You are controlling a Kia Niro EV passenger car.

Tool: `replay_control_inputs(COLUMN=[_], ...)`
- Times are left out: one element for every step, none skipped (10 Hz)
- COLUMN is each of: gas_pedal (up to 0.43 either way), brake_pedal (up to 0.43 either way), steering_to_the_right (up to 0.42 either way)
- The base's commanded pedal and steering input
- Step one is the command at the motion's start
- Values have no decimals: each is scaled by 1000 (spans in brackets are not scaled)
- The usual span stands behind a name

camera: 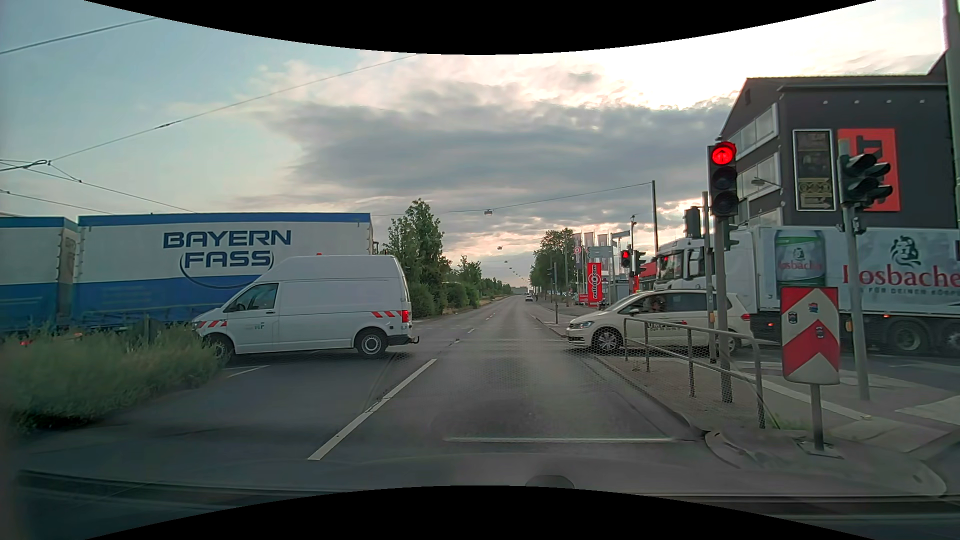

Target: Follow the waypoints while adhering to traffic rules and regulations

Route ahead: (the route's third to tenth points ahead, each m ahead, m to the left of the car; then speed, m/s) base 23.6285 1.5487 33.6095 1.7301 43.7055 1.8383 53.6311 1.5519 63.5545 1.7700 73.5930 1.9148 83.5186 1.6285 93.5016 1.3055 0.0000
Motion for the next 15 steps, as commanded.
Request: replay_control_inputs(gas_pedal=[0, 0, 0, 0, 0, 0, 0, 0, 0, 0, 0, 0, 0, 0, 0], brake_pedal=[268, 268, 262, 268, 268, 268, 268, 268, 268, 268, 268, 268, 268, 268, 268], steering_to_the_right=[-4, -4, -4, -4, -4, -4, -4, -4, -4, -4, -4, -4, -4, -4, -4])
